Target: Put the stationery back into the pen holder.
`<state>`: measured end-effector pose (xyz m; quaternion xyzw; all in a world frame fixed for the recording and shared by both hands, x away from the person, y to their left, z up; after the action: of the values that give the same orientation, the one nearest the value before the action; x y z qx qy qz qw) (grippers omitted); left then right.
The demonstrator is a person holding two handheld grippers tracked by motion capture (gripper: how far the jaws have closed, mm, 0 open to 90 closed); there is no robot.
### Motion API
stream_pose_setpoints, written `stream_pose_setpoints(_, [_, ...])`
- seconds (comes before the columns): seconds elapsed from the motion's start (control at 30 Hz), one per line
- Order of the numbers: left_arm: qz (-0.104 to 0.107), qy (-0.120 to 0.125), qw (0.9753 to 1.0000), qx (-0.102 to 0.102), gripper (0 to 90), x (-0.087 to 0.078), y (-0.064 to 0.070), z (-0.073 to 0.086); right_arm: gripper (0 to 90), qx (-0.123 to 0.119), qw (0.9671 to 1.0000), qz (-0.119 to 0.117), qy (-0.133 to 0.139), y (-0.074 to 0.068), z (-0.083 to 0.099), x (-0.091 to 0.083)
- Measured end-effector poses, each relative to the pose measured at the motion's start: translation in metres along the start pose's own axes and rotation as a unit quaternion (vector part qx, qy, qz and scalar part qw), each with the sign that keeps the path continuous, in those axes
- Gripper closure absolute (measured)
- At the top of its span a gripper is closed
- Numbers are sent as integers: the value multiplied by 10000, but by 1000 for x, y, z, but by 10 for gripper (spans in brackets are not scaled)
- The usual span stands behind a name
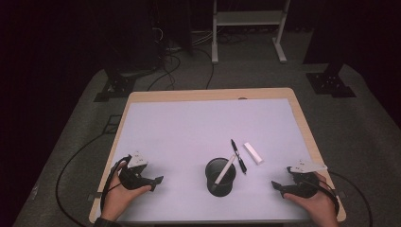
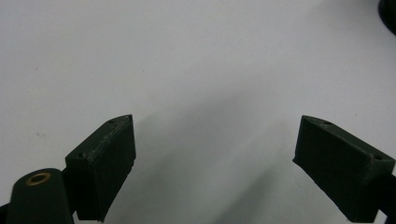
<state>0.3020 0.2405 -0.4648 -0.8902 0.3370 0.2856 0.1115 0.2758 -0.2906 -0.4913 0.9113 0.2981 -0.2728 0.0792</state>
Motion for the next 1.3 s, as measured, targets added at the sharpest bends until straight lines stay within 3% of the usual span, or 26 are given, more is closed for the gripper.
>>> stream_pose_setpoints(0.23, [-86, -90, 9999, -8, 100, 3, 0, 10, 166, 14, 10000, 36, -6, 0, -1, -1])
stream_pose_setpoints(0.33, [-107, -154, 9998, 91, 94, 6, 3, 14, 193, 22, 10000, 56, -37, 1, -2, -1])
stream_pose_setpoints(0.43, [-79, -113, 9999, 76, 88, 6, 2, 15, 269, 3, 9999, 55, -105, 1, -4, -3])
stream_pose_setpoints(0.63, [-78, 120, 9999, 51, 49, 6, -1, 21, 321, 7, 9997, 108, -213, -1, -10, -3])
stream_pose_setpoints(0.7, [-167, 90, 9998, -3, 34, 7, -1, 21, 342, 2, 9997, 113, -225, -1, -14, -3])
stream_pose_setpoints(1.3, [-170, 81, 9998, -43, 11, 7, -1, 21, 422, 115, 9987, 248, -428, 1, -43, 2])
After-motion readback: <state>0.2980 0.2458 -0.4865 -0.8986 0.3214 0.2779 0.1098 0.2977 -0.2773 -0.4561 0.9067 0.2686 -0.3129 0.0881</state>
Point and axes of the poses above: each handheld gripper's, and its own axes: x roughly forward along the jaws, z roughly out of its underside, y roughly to its right, the point moved 1 cm from there along x, roughly forward along the jaws, and after that the axes turned 10 degrees about y, right-handed, at the moved point
